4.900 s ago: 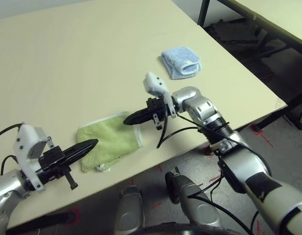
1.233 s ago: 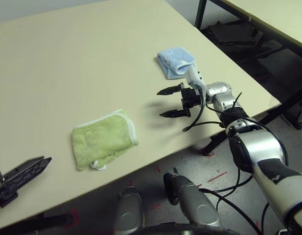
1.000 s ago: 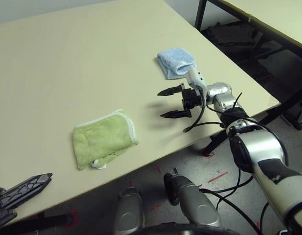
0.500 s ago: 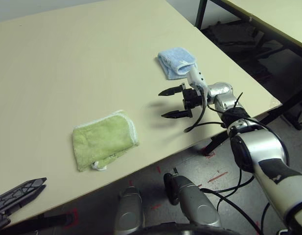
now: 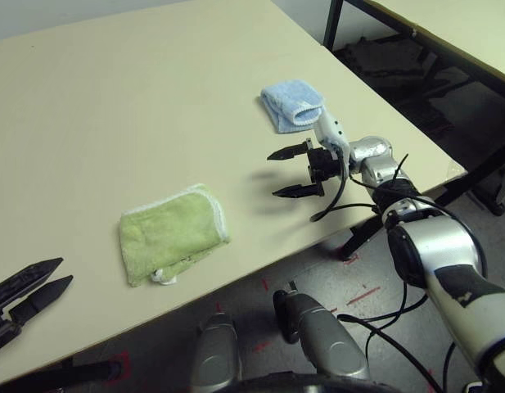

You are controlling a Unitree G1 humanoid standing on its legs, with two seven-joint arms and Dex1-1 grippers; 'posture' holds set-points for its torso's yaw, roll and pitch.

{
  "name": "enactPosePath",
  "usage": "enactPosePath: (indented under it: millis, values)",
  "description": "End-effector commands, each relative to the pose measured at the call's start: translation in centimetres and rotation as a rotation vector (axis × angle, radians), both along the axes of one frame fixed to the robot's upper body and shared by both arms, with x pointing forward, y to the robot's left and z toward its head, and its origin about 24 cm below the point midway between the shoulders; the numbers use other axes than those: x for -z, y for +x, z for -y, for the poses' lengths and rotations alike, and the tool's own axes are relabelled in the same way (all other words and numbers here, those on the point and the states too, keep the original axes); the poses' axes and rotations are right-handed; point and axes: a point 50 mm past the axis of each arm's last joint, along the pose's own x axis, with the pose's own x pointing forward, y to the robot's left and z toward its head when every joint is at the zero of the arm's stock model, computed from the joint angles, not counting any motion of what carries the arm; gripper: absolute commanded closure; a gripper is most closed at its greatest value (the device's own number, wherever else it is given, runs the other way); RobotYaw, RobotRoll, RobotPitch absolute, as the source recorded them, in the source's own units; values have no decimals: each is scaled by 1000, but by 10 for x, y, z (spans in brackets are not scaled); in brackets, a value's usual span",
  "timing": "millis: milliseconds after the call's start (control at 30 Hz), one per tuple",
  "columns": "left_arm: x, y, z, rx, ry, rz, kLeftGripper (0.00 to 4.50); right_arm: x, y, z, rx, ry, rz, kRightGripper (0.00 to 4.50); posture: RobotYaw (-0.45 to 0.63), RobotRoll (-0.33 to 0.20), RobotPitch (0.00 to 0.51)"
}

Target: Fold the towel and set it aside.

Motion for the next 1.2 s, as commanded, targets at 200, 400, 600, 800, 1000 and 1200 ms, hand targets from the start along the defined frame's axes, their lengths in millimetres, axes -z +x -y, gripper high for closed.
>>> enactPosePath:
  millis: [200, 400, 600, 800, 1000, 1200]
  values:
    - [9, 12, -5, 26, -16, -67, 17, -7, -2, 3, -25, -3, 46, 0, -101, 0, 185]
    - [14, 32, 5, 92, -62, -56, 17, -8, -10, 13, -71, -15, 70, 0, -119, 0, 191]
    - [17, 47, 12, 143, -82, -74, 17, -8, -13, 21, -79, -21, 76, 0, -151, 0, 194]
    - [18, 58, 18, 186, -90, -87, 17, -12, -13, 25, -77, -7, 87, 0, -167, 0, 199]
    - [21, 75, 29, 243, -93, -93, 17, -14, -13, 24, -80, 1, 93, 0, -164, 0, 205]
    - [20, 92, 44, 305, -103, -48, 17, -13, -14, 21, -91, 7, 86, 0, -163, 0, 212]
